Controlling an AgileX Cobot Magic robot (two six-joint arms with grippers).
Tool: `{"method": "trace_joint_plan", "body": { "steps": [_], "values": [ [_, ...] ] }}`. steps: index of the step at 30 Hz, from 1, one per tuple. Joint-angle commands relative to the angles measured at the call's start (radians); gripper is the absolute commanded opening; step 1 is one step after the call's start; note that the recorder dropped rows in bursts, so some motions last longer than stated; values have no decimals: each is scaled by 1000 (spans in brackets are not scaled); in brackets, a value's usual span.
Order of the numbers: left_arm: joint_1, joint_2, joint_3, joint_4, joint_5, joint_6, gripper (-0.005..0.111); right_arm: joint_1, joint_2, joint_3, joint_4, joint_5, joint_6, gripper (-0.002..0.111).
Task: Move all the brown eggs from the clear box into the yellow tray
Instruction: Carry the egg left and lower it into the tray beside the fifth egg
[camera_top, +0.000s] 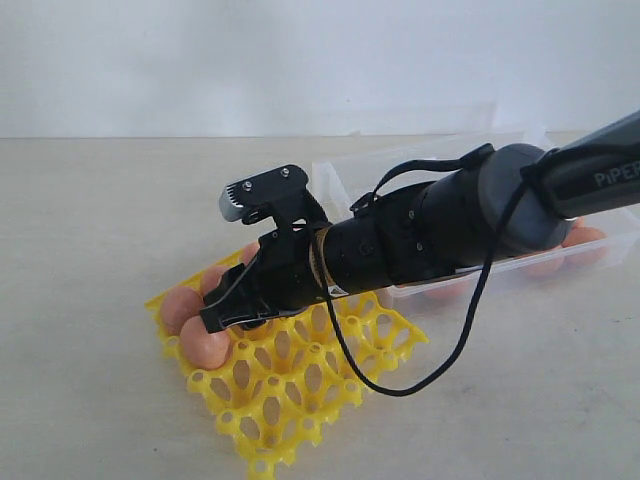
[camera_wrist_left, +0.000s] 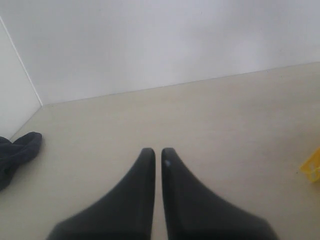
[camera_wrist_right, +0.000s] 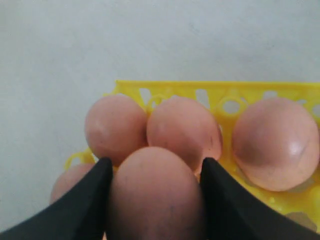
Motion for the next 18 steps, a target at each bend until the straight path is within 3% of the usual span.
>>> {"method": "trace_joint_plan", "body": {
  "steps": [1, 3, 7, 9, 18],
  "values": [
    [-5, -3, 3, -2, -3, -3, 4, 0, -5, -5, 7, -12, -7, 2],
    [-5, -3, 3, -2, -3, -3, 4, 0, -5, -5, 7, -24, -7, 10],
    [-5, -3, 3, -2, -3, -3, 4, 0, -5, -5, 7, -25, -7, 40],
    [-5, -3, 3, -2, -3, -3, 4, 0, -5, -5, 11, -23, -7, 49],
    [-5, -3, 3, -2, -3, -3, 4, 0, -5, -5, 11, -11, -9, 51]
  ]
}}
